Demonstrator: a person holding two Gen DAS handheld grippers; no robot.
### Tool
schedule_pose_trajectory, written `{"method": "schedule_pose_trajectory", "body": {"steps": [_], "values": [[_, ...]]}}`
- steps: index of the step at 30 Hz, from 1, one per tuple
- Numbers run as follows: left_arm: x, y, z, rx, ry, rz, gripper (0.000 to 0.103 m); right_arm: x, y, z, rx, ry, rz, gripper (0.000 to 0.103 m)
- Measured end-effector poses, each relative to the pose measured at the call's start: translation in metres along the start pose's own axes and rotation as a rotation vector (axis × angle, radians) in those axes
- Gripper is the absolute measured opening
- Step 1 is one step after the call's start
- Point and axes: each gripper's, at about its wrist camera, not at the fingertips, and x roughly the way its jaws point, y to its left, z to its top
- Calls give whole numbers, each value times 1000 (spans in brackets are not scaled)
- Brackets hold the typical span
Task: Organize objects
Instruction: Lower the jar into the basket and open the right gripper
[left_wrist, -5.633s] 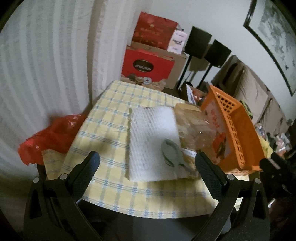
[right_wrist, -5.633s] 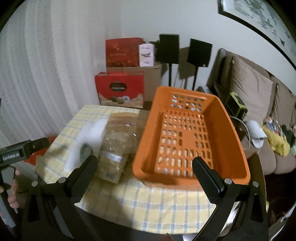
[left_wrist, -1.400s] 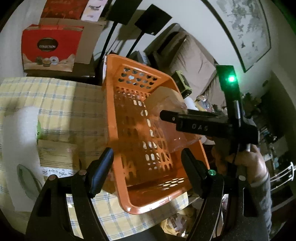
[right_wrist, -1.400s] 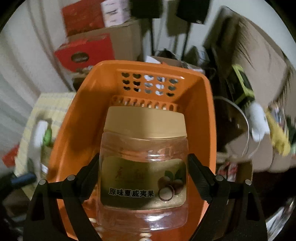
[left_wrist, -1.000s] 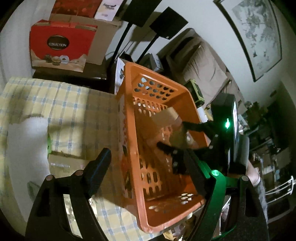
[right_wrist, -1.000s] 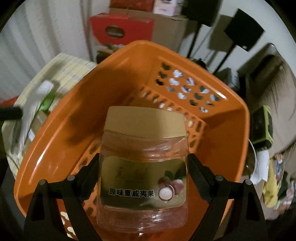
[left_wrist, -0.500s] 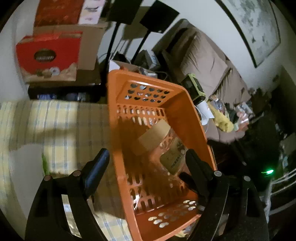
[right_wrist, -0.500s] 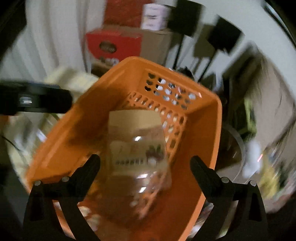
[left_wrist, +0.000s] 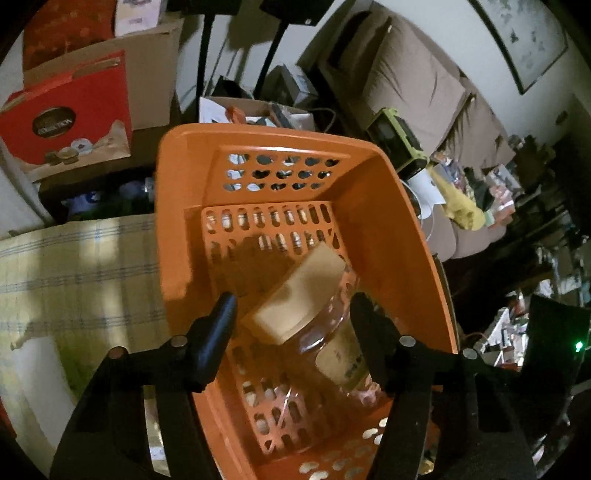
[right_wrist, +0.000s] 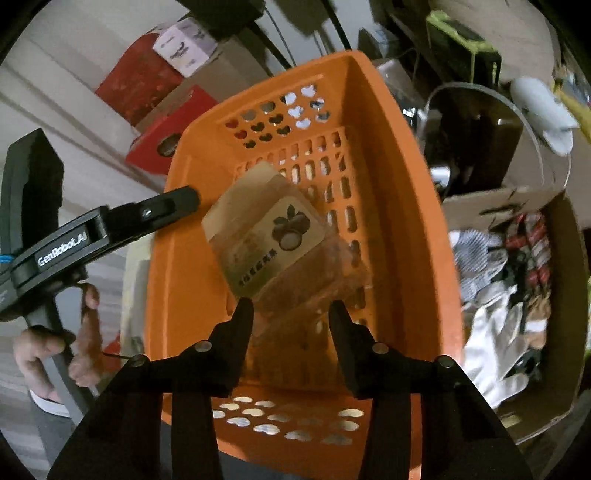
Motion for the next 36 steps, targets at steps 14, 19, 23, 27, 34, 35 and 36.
{"method": "schedule_pose_trajectory", "body": {"steps": [14,19,23,27,34,35,36], "values": [[22,-3,3,-1,50,0,59,14,9,27,-66,-25,-86,42],[21,2,7,-30,30,23,59,18,18,57,-113,-54,-139,42],[19,14,18,-113,9,-2,59,28,27,78,-161,-67,-194,42],[22,20,28,-163,0,-11,60,35,32,93,-238,-111,-227,42],[27,24,38,-193,-9,-41,60,43,37,111,-281,-145,-265,42],[27,25,39,-195,-8,-44,60,43,38,112,-285,-149,-267,42],[28,26,40,-195,-8,-43,60,43,39,113,-289,-153,-269,42]]}}
